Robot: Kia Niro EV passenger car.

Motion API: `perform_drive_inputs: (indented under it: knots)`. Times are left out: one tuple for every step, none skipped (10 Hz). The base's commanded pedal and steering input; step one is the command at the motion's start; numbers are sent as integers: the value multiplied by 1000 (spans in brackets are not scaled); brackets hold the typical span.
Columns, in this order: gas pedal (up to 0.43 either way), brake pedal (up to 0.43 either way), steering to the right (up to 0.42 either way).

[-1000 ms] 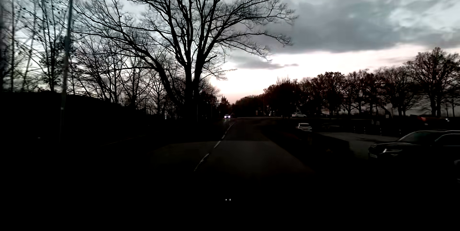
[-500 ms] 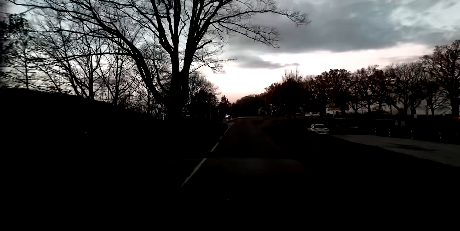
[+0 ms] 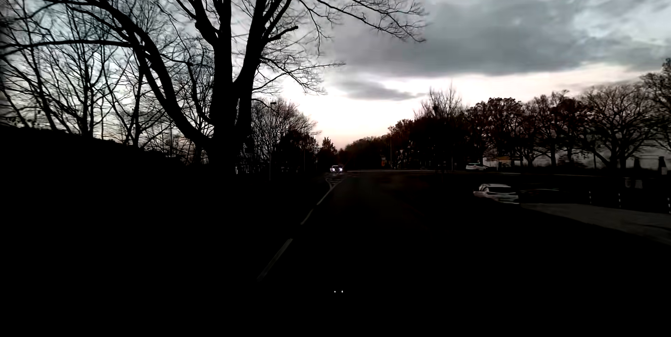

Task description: Follow the waypoints while adhering to traffic rules and regulations

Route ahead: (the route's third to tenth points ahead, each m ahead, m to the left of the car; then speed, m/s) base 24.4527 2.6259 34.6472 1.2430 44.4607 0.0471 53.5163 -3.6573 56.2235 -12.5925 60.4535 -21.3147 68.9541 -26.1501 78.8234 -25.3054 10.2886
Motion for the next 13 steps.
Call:
perform_drive_inputs:
  knots:
    - [0,0,-3]
    - [0,0,-3]
    - [0,0,-3]
    - [0,0,-3]
    - [0,0,-3]
    - [0,0,-3]
    - [0,0,-3]
    - [0,0,0]
    - [0,0,3]
    - [0,0,4]
    - [0,0,5]
    - [0,6,6]
    - [0,12,6]
